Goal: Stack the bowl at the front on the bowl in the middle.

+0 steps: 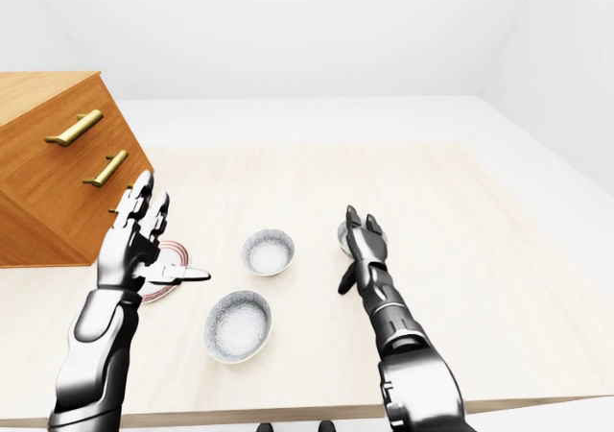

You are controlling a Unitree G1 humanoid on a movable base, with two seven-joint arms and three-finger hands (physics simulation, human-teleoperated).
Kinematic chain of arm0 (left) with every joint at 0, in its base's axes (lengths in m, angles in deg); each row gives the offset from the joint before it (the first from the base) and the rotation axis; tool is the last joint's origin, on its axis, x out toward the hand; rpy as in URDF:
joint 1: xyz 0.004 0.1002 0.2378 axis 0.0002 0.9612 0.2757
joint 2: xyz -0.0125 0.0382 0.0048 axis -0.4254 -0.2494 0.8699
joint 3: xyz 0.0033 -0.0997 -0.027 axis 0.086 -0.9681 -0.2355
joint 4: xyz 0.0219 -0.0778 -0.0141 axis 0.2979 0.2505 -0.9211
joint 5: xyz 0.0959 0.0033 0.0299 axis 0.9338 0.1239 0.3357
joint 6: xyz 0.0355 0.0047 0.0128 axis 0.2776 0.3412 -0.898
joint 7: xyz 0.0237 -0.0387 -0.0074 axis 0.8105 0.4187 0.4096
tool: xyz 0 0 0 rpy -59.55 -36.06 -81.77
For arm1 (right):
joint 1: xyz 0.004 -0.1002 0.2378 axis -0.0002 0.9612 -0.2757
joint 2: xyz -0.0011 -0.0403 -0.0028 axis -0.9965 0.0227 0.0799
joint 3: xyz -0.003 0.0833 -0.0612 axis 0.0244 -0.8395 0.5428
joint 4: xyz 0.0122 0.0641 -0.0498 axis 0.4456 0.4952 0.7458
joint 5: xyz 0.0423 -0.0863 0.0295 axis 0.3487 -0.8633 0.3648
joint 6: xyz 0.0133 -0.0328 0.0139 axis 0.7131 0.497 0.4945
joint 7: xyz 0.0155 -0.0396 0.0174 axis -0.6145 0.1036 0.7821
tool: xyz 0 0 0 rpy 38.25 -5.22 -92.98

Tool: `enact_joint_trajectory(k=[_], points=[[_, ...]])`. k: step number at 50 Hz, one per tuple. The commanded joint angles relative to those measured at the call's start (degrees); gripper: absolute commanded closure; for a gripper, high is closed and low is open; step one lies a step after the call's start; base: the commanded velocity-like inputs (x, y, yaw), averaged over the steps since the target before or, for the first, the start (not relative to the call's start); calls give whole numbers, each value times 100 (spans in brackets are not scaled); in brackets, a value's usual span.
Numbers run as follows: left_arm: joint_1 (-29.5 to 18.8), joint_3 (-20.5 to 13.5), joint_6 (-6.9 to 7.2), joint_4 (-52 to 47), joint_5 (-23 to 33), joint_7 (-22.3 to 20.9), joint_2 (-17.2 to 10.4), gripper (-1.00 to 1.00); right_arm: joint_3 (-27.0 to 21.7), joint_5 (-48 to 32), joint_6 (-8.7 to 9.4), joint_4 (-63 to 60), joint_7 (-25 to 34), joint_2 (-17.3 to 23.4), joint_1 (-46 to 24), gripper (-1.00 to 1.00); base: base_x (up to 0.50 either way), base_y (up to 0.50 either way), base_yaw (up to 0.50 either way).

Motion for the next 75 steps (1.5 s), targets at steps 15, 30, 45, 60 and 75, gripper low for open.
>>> enact_joint_trajectory(k=[15, 30, 45, 60, 75], points=[[107, -38, 0, 132, -24, -51, 20, -100, 206, -427, 0, 507, -237, 24, 320, 100, 0, 0, 0], [59, -13, 0, 305, -39, -28, 2, -100, 163, -446, 0, 157, -362, 89, 316, 100, 0, 0, 0], [159, -16, 0, 19, -32, -34, 34, -100, -83, -1003, 108, -3941, 215, 28, 1549, 100, 0, 0, 0], [162, -25, 0, 57, -18, -39, 47, -100, -43, -1592, 0, -6028, 688, -341, 2237, 100, 0, 0, 0], [183, -43, 0, -82, -43, -46, 42, -100, 394, -1692, 0, -6590, 1078, -753, 2524, 100, 0, 0, 0]])
